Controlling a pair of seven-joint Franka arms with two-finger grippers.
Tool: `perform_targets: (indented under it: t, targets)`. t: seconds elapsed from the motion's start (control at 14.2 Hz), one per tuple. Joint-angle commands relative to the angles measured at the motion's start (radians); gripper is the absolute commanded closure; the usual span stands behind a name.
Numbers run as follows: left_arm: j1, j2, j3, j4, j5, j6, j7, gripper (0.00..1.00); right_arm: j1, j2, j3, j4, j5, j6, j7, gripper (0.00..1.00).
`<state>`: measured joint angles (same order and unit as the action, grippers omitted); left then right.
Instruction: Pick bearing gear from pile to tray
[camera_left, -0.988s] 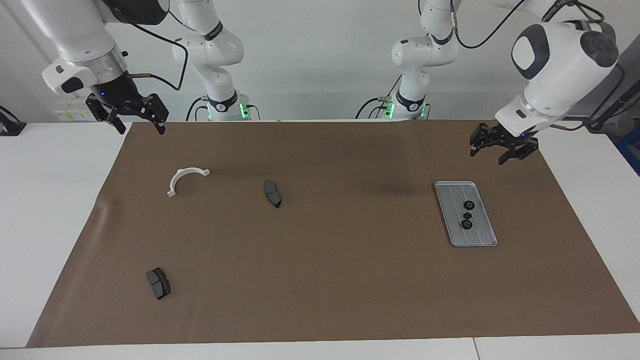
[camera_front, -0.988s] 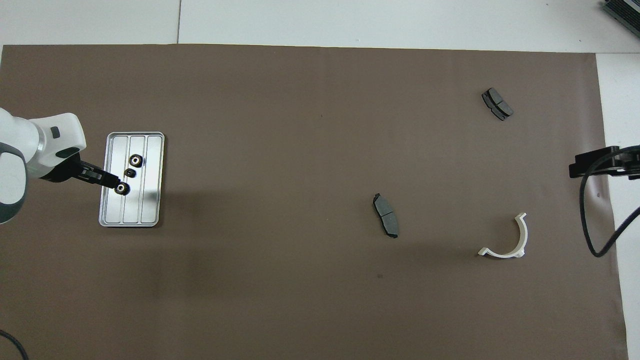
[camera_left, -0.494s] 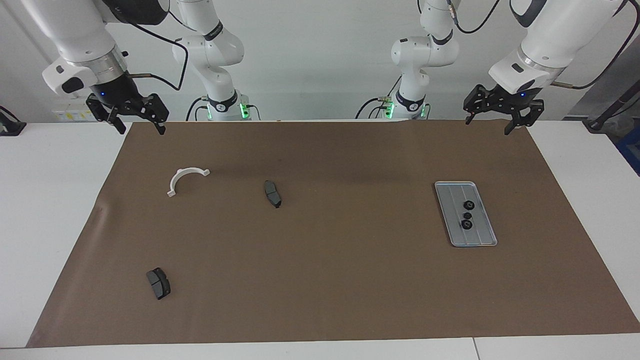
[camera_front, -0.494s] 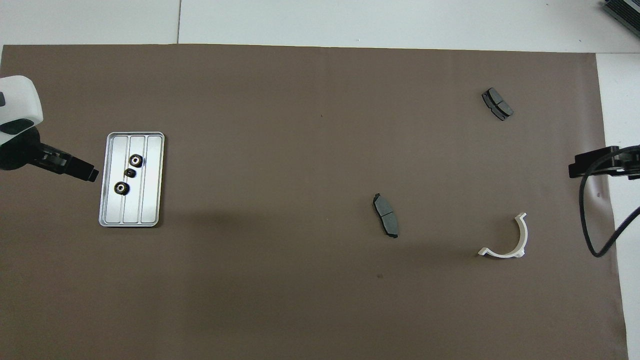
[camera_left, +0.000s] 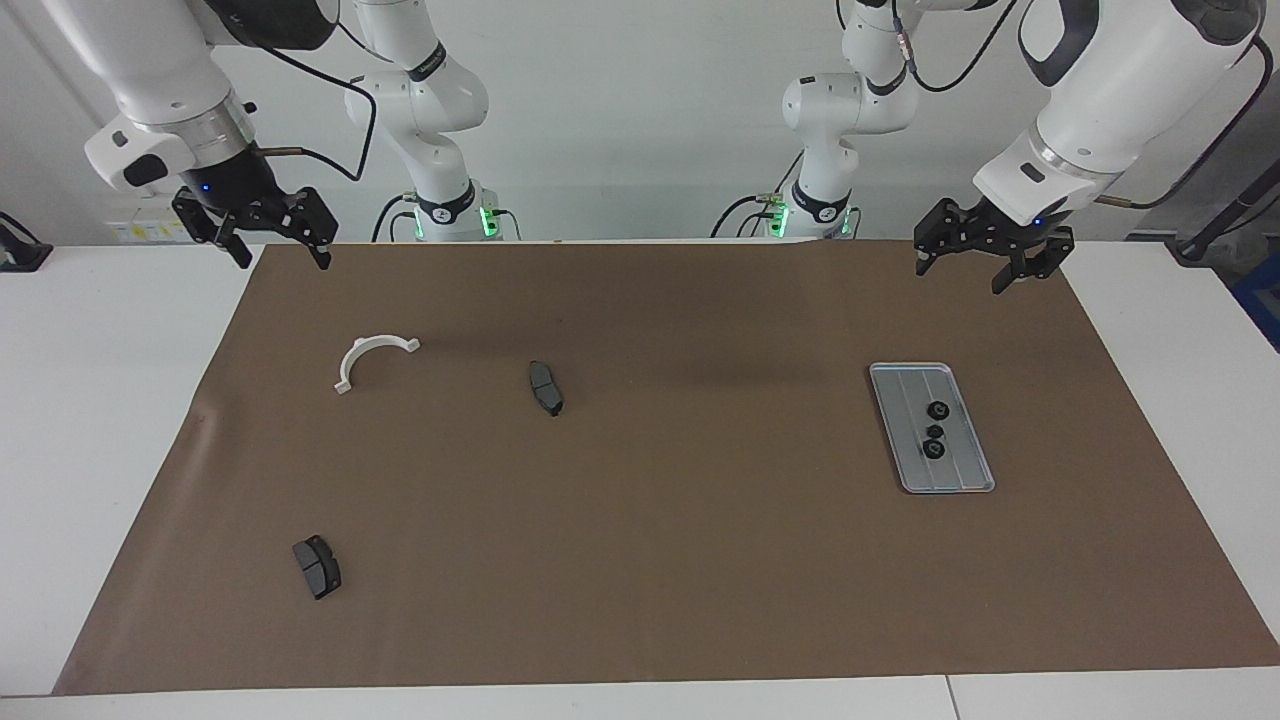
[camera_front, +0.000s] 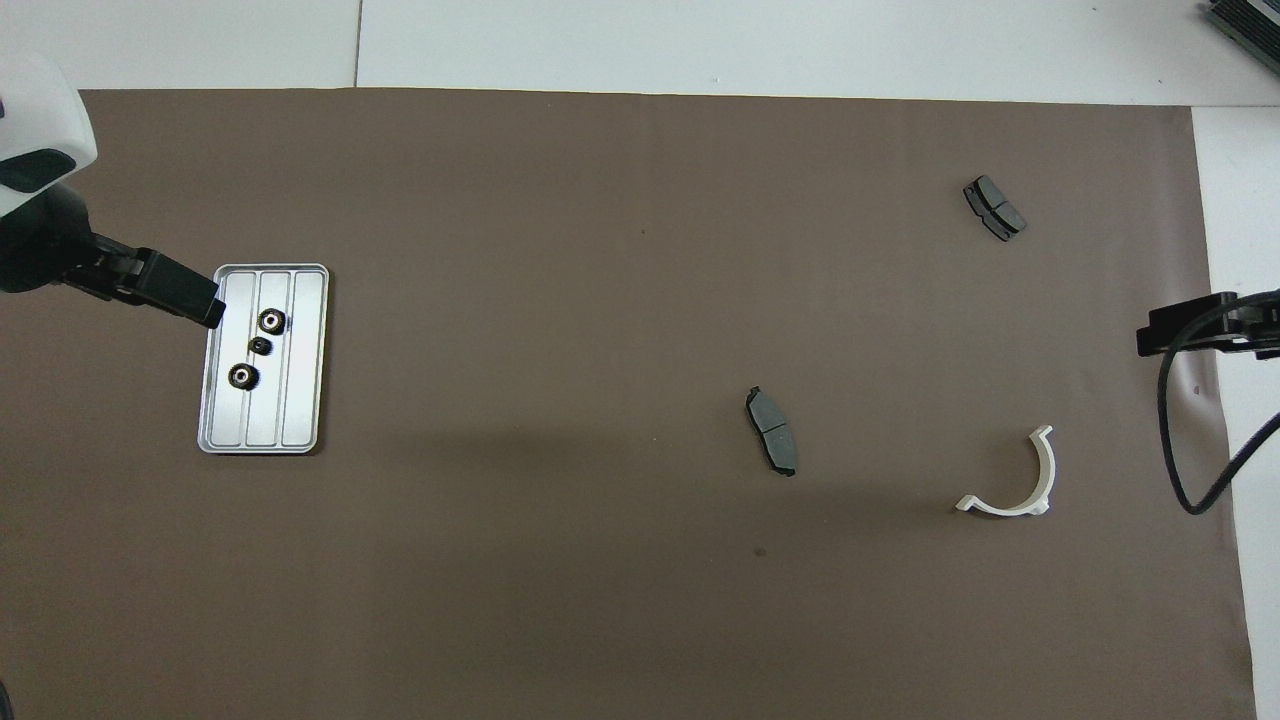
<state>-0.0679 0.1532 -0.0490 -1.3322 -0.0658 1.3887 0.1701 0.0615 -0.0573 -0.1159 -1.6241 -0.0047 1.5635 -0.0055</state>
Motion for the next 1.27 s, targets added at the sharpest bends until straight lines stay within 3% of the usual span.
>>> perform_targets:
  t: [0.0, 0.28, 0.56, 1.2]
  targets:
    - [0.003, -0.038, 0.006, -0.054, -0.014, 0.035, -0.041, 0.00, -0.002, -0.013, 0.001, -0.016, 0.026, 0.006, 0.012, 0.00]
    - [0.014, -0.043, 0.009, -0.062, -0.011, 0.041, -0.053, 0.00, -0.003, -0.013, 0.001, -0.016, 0.026, 0.006, 0.012, 0.00]
    - [0.000, -0.046, 0.008, -0.061, 0.041, 0.050, -0.219, 0.00, -0.003, -0.013, 0.001, -0.016, 0.026, 0.006, 0.012, 0.00]
    - [0.011, -0.052, 0.006, -0.061, 0.072, 0.072, -0.222, 0.00, -0.002, -0.013, 0.001, -0.016, 0.026, 0.006, 0.012, 0.00]
